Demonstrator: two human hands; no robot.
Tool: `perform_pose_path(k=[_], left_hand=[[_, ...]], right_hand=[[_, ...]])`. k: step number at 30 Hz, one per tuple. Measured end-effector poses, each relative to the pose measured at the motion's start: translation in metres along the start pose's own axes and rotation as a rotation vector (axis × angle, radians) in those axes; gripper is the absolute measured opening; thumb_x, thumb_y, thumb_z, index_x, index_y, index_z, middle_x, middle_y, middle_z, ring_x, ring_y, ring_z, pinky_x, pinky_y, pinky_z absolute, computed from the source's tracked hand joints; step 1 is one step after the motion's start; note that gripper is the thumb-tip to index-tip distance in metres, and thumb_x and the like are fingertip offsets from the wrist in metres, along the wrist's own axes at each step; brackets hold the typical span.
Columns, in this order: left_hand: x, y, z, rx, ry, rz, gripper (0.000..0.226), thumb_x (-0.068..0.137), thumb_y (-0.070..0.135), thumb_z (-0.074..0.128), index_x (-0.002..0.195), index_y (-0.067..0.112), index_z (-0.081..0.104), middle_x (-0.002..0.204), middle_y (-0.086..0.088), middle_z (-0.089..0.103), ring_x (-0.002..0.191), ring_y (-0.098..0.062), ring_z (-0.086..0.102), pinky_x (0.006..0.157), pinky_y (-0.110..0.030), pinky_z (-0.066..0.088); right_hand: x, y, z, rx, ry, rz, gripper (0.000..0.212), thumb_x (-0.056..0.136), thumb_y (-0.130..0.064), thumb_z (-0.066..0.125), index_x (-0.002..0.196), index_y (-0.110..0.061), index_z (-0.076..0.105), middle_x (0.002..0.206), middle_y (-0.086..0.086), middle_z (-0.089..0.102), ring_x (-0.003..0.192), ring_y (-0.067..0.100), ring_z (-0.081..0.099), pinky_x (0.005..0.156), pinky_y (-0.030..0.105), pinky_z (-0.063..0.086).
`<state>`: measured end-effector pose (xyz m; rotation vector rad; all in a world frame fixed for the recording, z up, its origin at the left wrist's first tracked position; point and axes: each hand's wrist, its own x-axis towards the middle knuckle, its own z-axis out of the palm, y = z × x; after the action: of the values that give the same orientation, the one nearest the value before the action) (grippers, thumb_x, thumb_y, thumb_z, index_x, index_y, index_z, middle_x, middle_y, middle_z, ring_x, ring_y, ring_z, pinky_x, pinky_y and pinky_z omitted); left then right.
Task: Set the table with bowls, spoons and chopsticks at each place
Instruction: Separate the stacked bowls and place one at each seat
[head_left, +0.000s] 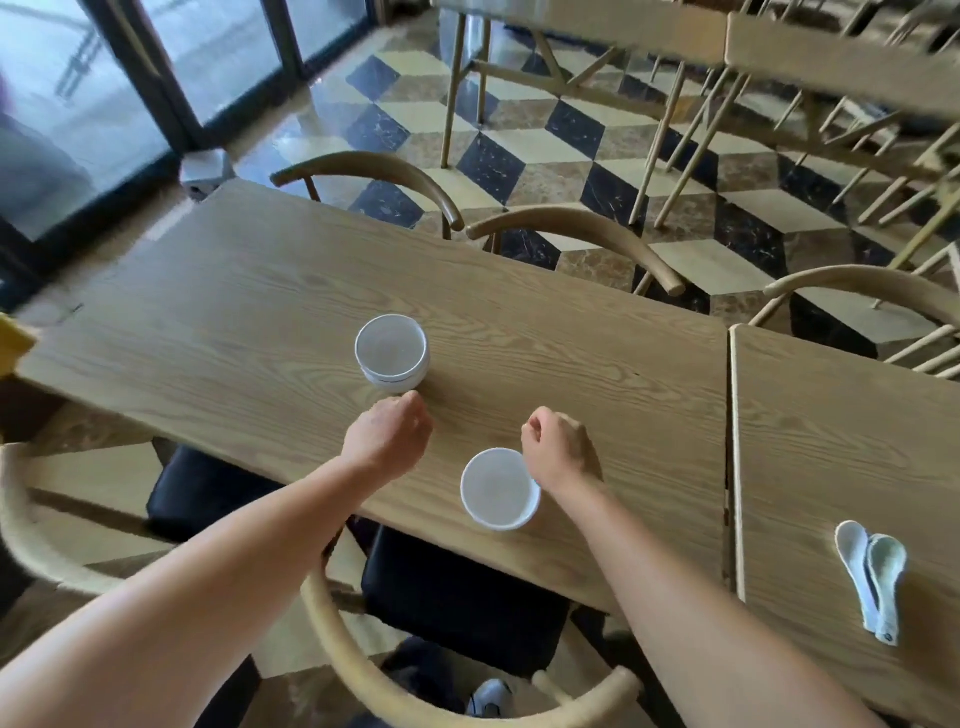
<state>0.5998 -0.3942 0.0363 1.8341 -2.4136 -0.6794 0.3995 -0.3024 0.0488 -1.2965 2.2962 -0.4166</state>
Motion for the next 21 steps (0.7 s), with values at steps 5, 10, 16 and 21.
perform_pose_path(k=[5, 10, 16, 21], left_hand=[[0.031, -0.02, -0.027, 0.043, 0.08, -0.006, 0.027, 0.096, 0.04, 0.044, 0.097, 0.015, 0.053, 0.103, -0.011, 0.064, 0.093, -0.037, 0.061, 0.071, -0.038, 0.046], [0.078, -0.049, -0.035, -0.054, 0.086, -0.049, 0.036, 0.097, 0.042, 0.049, 0.121, 0.015, 0.05, 0.123, -0.011, 0.06, 0.112, -0.035, 0.059, 0.086, -0.043, 0.05], [0.135, -0.092, -0.031, -0.148, -0.084, 0.032, 0.12, 0.062, 0.059, 0.084, 0.154, 0.021, 0.019, 0.152, -0.004, 0.031, 0.13, -0.033, 0.044, 0.104, -0.048, 0.044], [0.165, -0.121, -0.018, -0.165, -0.213, 0.083, 0.137, 0.048, 0.06, 0.09, 0.157, 0.023, 0.016, 0.16, -0.001, 0.028, 0.14, -0.029, 0.032, 0.114, -0.041, 0.031]], right_hand=[[0.027, -0.052, 0.001, -0.072, -0.047, -0.156, 0.022, 0.097, -0.031, 0.045, 0.097, -0.013, 0.059, 0.101, 0.007, 0.062, 0.092, 0.033, 0.06, 0.074, 0.034, 0.048], [0.07, -0.093, 0.024, -0.013, -0.145, -0.172, 0.031, 0.097, -0.03, 0.05, 0.122, -0.014, 0.058, 0.115, 0.011, 0.064, 0.109, 0.033, 0.059, 0.088, 0.036, 0.049], [0.132, -0.112, 0.066, 0.014, -0.364, -0.204, 0.093, 0.084, -0.025, 0.075, 0.157, -0.017, 0.019, 0.156, 0.012, 0.035, 0.143, 0.028, 0.036, 0.115, 0.032, 0.029], [0.172, -0.113, 0.092, 0.084, -0.457, -0.208, 0.122, 0.069, -0.028, 0.088, 0.159, -0.02, 0.006, 0.165, 0.004, 0.016, 0.152, 0.018, 0.018, 0.116, 0.022, 0.014]])
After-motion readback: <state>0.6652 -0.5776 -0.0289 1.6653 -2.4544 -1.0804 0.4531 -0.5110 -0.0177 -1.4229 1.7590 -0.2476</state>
